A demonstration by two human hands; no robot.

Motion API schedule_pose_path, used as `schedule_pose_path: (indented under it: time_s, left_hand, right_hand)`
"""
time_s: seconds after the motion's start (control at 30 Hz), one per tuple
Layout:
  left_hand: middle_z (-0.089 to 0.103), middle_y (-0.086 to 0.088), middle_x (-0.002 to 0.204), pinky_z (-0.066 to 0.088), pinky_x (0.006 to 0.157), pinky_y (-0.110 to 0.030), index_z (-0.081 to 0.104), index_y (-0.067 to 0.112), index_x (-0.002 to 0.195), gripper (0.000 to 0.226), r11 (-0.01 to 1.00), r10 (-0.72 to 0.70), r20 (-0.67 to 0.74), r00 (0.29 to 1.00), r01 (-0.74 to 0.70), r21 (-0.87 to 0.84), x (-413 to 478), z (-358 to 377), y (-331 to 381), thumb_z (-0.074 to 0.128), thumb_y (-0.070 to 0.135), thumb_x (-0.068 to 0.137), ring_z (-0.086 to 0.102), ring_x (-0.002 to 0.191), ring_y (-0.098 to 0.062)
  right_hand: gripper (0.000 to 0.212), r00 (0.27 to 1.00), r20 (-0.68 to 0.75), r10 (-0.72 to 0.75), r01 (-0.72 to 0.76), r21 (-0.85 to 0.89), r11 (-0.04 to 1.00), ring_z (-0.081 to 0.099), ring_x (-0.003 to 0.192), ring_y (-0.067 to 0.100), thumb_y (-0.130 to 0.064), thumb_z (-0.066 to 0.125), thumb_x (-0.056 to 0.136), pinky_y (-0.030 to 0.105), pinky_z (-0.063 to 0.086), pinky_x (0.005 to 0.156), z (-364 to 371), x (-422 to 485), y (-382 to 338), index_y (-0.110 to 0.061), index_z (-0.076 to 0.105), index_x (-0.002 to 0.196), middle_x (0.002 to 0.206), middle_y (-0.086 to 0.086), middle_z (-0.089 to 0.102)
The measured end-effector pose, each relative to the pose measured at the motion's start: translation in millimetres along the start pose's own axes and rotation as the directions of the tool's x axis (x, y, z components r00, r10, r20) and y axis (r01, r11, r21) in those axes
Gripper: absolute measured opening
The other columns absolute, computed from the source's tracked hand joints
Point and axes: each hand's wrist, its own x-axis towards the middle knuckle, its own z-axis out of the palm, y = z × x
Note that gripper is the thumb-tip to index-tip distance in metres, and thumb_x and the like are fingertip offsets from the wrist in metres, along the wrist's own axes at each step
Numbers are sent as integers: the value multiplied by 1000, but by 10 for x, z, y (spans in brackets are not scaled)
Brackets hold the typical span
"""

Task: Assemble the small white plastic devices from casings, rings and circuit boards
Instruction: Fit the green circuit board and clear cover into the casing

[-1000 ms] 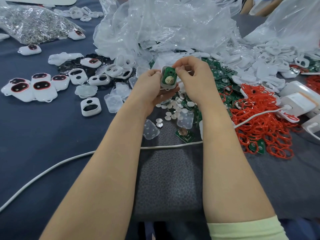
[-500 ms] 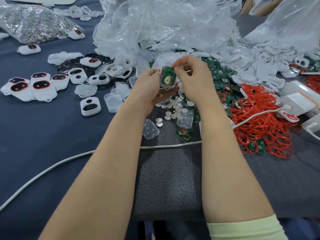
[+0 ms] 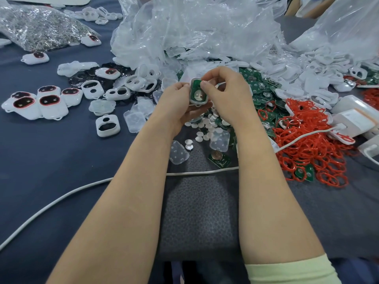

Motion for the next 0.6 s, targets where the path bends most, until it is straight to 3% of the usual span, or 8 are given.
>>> schedule_pose_path:
  time_s: [0.2,0.43,0.6]
  left_hand:
    - [67,-11,84,58,56,-26,57,8,91,21,1000,8,-3,1000,-8,7,-4,-1,1,39,7,102,68,55,-13]
    - [67,-9,81,57,55,-26,57,9,90,21,1000,19,-1,1000,-19,6,-8,-11,-3,40,8,102,68,55,-12]
    - [66,-13,90,57,57,-26,57,9,96,18,1000,1,6,1000,-1,18,-8,-3,2,40,10,102,68,64,-17]
  right_hand:
    - [13,999,51,-15,16,-7,1000,41,60,1,-17,66,84,15,39,63,-58,-8,-14,-23,62,95,79,-13,52]
    - [15,996,55,-64,68,-72,995,41,58,-5,-18,66,84,6,32,56,-39,-32,-18,-21,60,97,79,-14,51]
    - [10,999,24,-39,39,-2,999,45,64,3,-13,60,89,17,40,64,-52,-8,-14,-22,60,92,76,-14,53]
